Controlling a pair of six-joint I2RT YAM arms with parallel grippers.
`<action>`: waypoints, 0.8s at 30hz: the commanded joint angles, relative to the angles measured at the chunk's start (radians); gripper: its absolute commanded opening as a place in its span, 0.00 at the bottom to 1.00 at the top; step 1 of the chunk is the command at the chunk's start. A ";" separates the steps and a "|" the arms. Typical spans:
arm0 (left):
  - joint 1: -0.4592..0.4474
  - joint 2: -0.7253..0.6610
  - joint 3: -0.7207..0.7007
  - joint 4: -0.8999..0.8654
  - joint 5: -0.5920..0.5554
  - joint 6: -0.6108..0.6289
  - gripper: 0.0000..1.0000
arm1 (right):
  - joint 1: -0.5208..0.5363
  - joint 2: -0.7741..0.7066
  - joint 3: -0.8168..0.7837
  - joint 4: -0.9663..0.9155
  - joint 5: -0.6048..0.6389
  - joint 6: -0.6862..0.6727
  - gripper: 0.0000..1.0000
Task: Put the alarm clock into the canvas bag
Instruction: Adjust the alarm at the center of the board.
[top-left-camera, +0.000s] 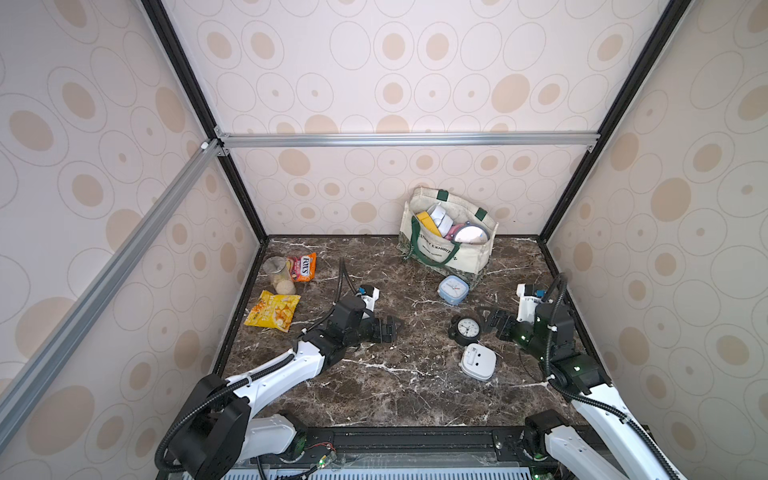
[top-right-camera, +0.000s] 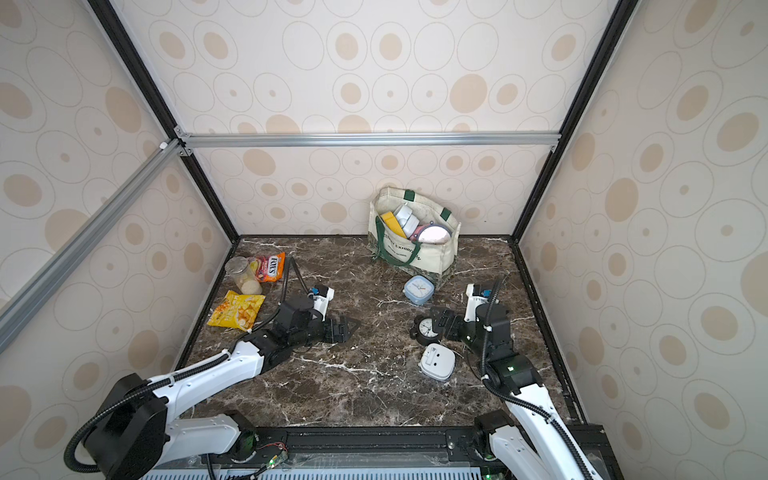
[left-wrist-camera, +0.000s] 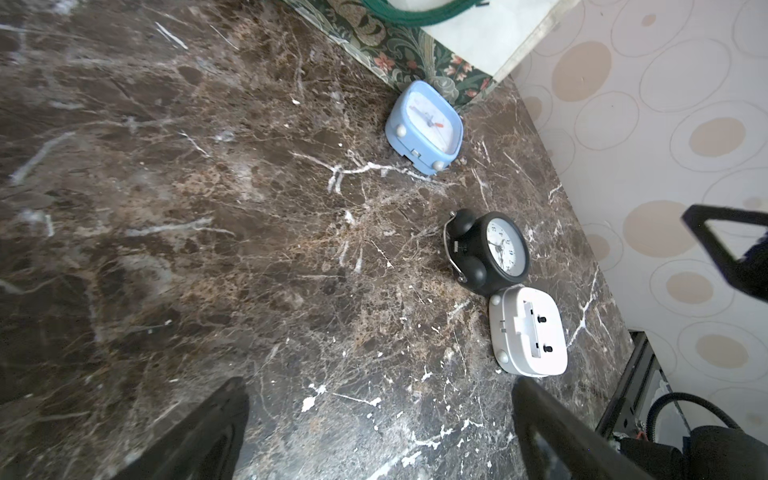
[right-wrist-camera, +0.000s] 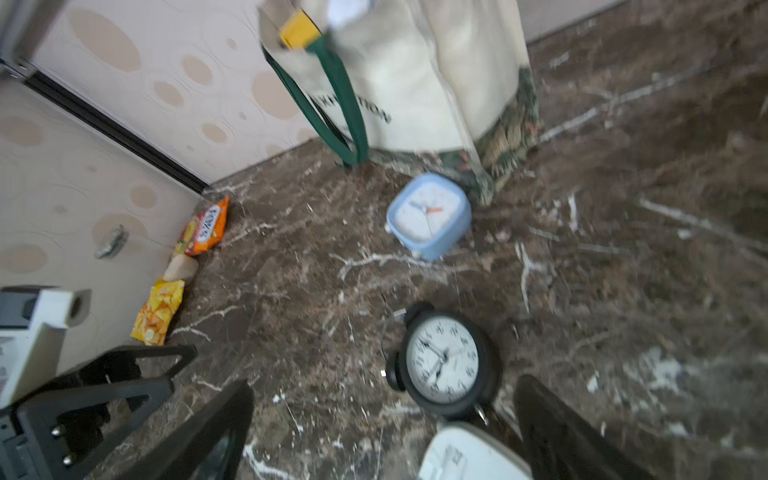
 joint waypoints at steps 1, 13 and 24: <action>-0.049 0.062 0.048 0.001 0.011 0.051 0.98 | -0.006 -0.011 -0.070 -0.161 -0.083 0.081 1.00; -0.170 0.107 0.051 0.026 0.015 0.094 0.98 | -0.048 0.109 -0.130 -0.164 -0.085 0.090 1.00; -0.173 0.063 0.025 0.046 -0.057 0.098 0.98 | -0.040 0.232 -0.150 -0.004 -0.245 0.098 0.97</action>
